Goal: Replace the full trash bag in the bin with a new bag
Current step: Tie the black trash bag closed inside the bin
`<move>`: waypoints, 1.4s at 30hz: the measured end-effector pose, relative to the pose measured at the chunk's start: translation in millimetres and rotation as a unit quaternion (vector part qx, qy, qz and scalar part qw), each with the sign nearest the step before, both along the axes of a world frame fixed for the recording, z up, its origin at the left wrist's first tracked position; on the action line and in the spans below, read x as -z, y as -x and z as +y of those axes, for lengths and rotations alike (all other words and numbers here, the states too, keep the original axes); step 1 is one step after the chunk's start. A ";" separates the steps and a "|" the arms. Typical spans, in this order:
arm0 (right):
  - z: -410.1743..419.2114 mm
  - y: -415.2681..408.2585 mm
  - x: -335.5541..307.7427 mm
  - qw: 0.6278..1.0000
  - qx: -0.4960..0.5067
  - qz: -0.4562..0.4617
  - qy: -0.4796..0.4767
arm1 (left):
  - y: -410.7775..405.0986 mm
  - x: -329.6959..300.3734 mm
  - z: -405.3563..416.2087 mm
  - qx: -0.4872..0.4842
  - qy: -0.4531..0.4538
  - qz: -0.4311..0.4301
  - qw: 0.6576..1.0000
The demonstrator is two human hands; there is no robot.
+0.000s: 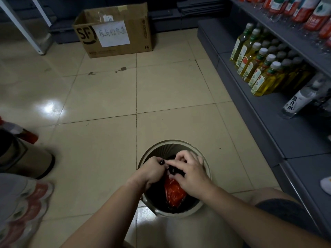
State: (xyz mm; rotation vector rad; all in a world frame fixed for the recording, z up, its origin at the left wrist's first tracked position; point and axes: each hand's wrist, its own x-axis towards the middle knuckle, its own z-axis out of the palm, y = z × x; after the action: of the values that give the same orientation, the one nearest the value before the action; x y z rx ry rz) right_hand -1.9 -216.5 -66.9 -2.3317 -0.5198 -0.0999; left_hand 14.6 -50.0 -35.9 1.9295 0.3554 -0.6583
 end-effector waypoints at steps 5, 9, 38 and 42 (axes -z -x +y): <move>-0.3 -11.3 -7.8 0.994 -0.054 -0.092 -0.029 | -3.7 -3.0 6.3 -0.007 0.040 -0.024 0.999; -6.5 -7.2 -9.3 0.986 -0.116 -0.110 -0.040 | -22.1 -0.4 17.9 0.025 -0.071 -0.112 0.991; -86.8 49.0 20.2 0.970 -0.189 0.111 0.100 | -27.5 43.6 33.5 0.087 -0.312 -0.178 0.929; -90.1 48.6 10.6 0.968 -0.160 0.180 0.074 | -21.3 39.2 27.0 0.043 -0.301 -0.166 0.938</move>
State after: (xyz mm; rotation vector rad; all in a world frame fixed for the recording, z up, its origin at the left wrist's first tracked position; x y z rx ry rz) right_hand -50.5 -306.6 -77.5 -2.3018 -0.7253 0.5222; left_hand 35.8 -23.0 -75.1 2.6060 0.2763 -0.2762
